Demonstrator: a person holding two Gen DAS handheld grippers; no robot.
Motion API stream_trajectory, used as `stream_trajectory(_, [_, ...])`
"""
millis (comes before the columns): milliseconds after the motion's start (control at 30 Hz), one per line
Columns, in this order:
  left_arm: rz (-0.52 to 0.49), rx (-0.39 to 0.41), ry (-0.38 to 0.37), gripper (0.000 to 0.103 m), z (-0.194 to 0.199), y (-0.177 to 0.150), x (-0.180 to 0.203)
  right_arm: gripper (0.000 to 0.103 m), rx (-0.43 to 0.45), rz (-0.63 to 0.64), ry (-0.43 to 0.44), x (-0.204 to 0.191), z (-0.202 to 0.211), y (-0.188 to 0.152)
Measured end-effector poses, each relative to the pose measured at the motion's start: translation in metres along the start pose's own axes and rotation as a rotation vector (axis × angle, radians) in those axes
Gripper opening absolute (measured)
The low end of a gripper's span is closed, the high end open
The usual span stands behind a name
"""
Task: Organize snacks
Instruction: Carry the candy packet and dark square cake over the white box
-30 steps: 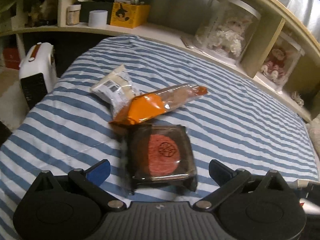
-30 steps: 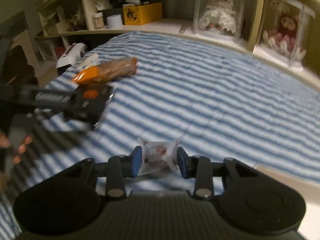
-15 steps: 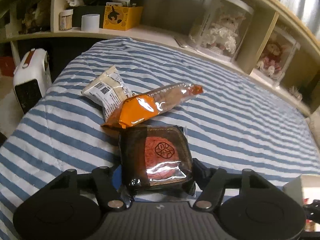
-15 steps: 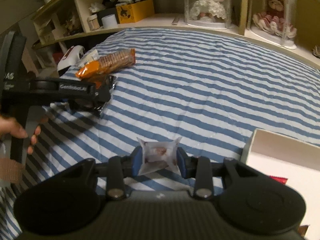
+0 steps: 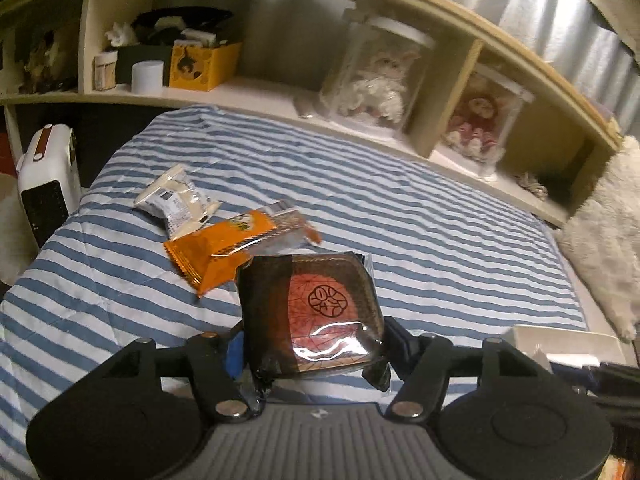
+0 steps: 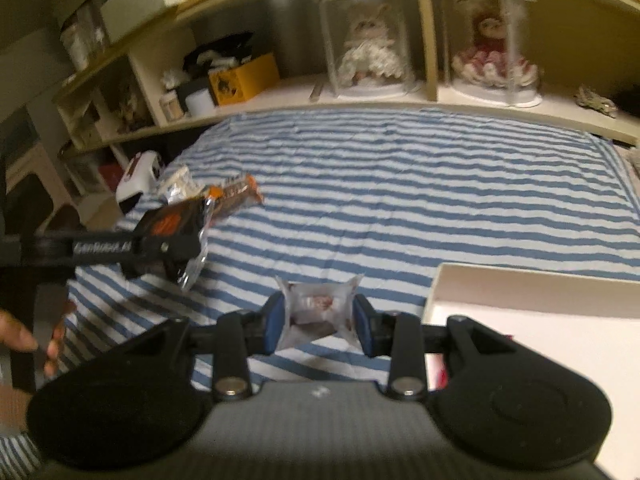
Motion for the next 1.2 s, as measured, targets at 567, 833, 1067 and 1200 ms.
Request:
stream_trajectory(567, [-0.064, 0.064, -0.12, 0.067, 0.063, -0.005, 0.086, 0.043, 0.098, -0.069, -0.068, 0.065, 0.093, 0.018])
stream_trajectory(833, [-0.073, 0.072, -0.192, 0.067, 0.072, -0.009, 0.153, 0.043, 0.135, -0.09, -0.134, 0.116, 0.142, 0.015])
stream_trajectory(1067, [-0.094, 0.033, -0.262, 0.067, 0.061, -0.028, 0.217, 0.043, 0.141, -0.118, -0.189, 0.172, 0.168, 0.0])
stream_trajectory(1200, [-0.094, -0.009, -0.294, 0.067, 0.045, -0.044, 0.251, 0.043, 0.13, -0.138, -0.211, 0.202, 0.176, -0.014])
Point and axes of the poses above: each gripper's, at about its wrist camera, not at the fingertips, and z roughly against the way its jaws point, x to its right, y to its top, the point moved 10 cm from there along -z, roughly the way its jaws point, and after that the axes turned 10 degrees about x, right-handed, at the moved point
